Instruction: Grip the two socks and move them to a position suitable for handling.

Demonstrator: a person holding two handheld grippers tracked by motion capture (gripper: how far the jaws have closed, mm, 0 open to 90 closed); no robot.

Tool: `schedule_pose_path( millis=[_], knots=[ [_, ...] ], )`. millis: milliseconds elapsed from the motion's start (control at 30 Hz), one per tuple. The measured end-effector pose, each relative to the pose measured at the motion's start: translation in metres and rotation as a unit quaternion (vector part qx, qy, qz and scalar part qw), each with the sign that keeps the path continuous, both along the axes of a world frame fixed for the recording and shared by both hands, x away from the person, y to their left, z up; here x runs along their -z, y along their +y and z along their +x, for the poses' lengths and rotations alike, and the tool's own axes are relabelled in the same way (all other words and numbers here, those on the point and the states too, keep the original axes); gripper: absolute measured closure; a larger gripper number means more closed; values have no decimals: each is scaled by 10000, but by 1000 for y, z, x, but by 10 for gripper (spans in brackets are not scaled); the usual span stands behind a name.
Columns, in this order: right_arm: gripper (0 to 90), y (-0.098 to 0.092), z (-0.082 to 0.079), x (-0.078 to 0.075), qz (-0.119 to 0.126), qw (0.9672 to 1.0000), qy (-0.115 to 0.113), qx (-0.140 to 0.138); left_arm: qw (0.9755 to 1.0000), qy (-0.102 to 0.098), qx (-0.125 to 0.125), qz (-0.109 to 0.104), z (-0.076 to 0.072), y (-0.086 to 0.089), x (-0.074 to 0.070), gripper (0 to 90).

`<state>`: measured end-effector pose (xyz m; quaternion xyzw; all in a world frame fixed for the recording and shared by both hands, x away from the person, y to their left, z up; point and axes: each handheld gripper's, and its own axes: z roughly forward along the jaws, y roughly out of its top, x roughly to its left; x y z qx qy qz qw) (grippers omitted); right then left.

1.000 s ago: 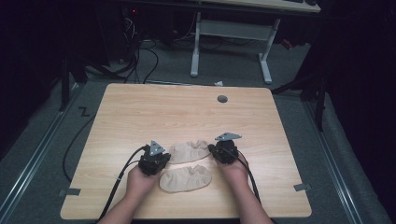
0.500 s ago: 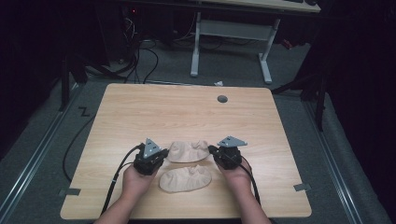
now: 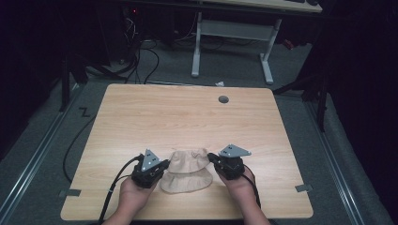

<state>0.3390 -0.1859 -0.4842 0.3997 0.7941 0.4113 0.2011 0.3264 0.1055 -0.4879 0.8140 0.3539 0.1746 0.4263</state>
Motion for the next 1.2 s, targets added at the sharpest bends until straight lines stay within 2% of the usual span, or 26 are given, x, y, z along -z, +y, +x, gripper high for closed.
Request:
schedule_pose_path(
  millis=[100,133,200,233,300,500,567,667,733,800,833,933,1067,1133,1167,1200],
  knots=[
    [870,-1,-11,-1,-35,9999,-26,-99,9999,82,23,-81,-13,4,-5,886],
    [870,-1,-11,-1,-35,9999,-26,-99,9999,82,23,-81,-13,4,-5,886],
    [870,2,-22,0,-88,9997,-41,-222,9999,67,87,51,-22,3,-5,886],
    [870,2,-22,0,-88,9997,-41,-222,9999,61,110,116,-26,2,-5,886],
    [870,3,-30,2,-166,9994,9,-298,9998,84,85,156,-33,5,-1,885],
    [870,4,-41,7,-219,9990,82,-375,9997,194,85,149,-41,8,5,885],
    [869,4,-43,9,-270,9989,124,-372,9993,219,145,257,-44,5,8,883],
    [870,4,-43,12,-312,9987,192,-362,9989,246,129,380,-43,4,12,883],
    [870,3,-42,17,-374,9984,289,-326,9975,469,77,529,-39,6,21,880],
    [870,3,-42,20,-433,9978,352,-358,9969,539,48,572,-37,7,24,877],
    [870,3,-43,22,-493,9974,376,-373,9964,546,19,652,-34,7,28,876],
    [869,2,-42,25,-529,9968,467,-375,9962,594,18,644,-30,7,29,872],
    [867,2,-38,32,-632,9952,657,-364,9960,536,30,713,-26,3,33,860],
    [864,2,-38,33,-652,9948,691,-371,9961,529,26,706,-24,3,34,839],
    [856,1,-37,35,-666,9948,694,-347,9968,703,-222,298,-24,-2,36,825],
    [856,1,-37,35,-666,9948,694,-347,9968,703,-222,298,-24,-2,36,802]
  ],
)
